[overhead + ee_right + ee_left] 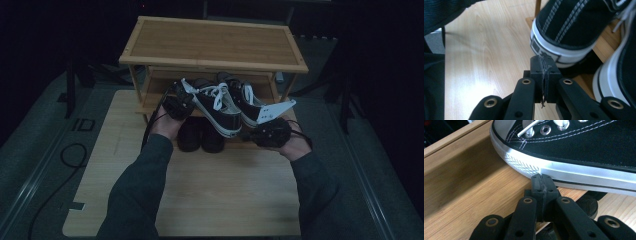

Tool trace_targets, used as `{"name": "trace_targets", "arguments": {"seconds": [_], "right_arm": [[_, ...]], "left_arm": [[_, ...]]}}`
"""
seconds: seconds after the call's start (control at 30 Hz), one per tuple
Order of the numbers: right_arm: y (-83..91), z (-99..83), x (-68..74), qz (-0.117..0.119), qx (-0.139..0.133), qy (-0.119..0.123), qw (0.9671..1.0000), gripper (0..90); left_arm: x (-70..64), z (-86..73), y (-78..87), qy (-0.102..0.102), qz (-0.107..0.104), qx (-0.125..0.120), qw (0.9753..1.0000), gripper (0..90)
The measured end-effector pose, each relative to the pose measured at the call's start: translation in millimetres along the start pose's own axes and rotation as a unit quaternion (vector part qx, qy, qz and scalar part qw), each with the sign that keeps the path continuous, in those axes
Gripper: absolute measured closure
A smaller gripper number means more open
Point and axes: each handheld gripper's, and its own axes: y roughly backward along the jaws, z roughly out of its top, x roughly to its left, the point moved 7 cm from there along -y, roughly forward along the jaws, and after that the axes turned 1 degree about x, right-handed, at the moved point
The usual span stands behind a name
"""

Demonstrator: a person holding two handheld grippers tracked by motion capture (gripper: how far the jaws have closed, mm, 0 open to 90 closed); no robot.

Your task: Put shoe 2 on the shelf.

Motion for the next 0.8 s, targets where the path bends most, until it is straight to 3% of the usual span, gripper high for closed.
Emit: {"name": "trace_targets", "arguments": {"seconds": [0.3, 0.57, 0.8], "right_arm": [[-3.4, 3.8, 3.5, 0.006, -0.001, 0.007, 1.0000, 89.7], [-10.6, 10.7, 8.9, 0.016, -0.004, 0.012, 0.9998, 89.9], [-20.1, 18.5, 14.0, 0.025, -0.011, 0.019, 0.9995, 90.0]], "left_arm": [[12.2, -7.8, 4.5, 0.012, 0.004, 0.005, 0.9999, 90.0], [12.0, -7.9, 4.6, 0.001, 0.006, 0.007, 1.0000, 90.0], [11.1, -7.9, 3.7, 0.006, 0.006, 0.005, 1.0000, 90.0]]}}
